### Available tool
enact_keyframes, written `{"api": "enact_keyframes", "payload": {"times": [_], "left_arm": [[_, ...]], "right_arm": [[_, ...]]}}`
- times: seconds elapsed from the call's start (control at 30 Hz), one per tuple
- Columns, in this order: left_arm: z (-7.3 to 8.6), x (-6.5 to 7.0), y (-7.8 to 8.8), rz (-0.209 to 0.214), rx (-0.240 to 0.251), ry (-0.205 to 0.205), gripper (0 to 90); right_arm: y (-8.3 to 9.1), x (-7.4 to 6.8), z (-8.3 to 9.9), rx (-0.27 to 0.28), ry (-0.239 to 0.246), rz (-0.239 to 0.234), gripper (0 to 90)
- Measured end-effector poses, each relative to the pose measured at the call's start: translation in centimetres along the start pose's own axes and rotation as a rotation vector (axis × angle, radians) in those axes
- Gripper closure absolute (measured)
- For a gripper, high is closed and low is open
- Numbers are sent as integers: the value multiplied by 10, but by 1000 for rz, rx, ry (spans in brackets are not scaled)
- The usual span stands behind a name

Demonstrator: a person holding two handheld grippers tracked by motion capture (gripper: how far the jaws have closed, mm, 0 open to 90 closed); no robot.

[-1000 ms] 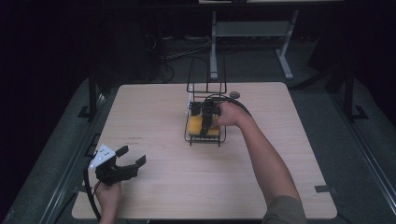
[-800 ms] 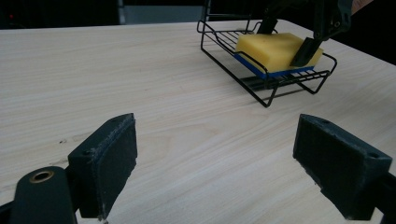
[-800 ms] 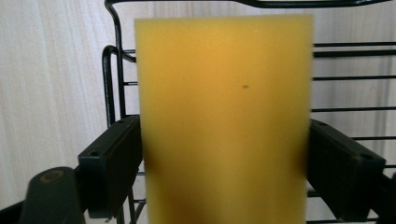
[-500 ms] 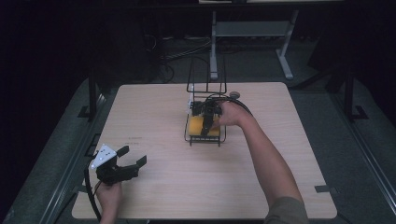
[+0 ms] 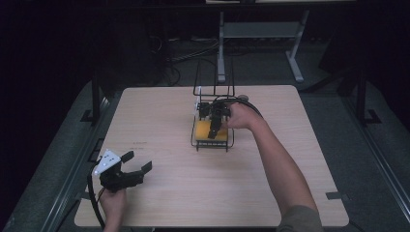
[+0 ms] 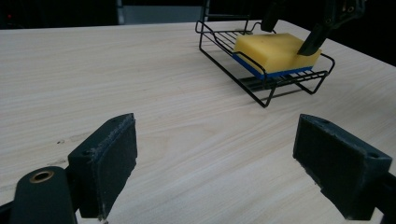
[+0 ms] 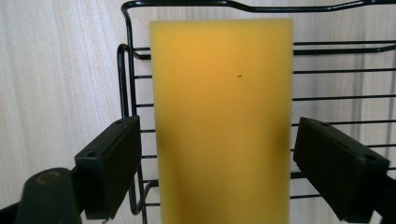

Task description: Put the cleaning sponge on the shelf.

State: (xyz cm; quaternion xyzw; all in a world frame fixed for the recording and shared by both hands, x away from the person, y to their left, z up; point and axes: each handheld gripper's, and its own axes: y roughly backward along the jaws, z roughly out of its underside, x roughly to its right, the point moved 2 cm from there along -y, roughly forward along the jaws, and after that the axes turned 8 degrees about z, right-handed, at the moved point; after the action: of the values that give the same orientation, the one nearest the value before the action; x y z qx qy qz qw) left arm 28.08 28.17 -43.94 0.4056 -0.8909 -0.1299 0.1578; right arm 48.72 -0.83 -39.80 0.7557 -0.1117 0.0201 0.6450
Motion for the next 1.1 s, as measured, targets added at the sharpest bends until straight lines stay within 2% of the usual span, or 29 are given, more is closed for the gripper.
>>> {"api": "enact_keyframes", "payload": {"times": [0.3, 0.6, 1.1], "left_arm": [[0, 0, 0, 1, 0, -1, 130], [0, 1, 0, 3, -1, -2, 130], [0, 1, -1, 2, -1, -2, 130]], "right_arm": [[4, -4, 0, 1, 19, 5, 151], [9, -8, 0, 26, 17, 15, 151], [12, -13, 0, 27, 28, 16, 153]]}}
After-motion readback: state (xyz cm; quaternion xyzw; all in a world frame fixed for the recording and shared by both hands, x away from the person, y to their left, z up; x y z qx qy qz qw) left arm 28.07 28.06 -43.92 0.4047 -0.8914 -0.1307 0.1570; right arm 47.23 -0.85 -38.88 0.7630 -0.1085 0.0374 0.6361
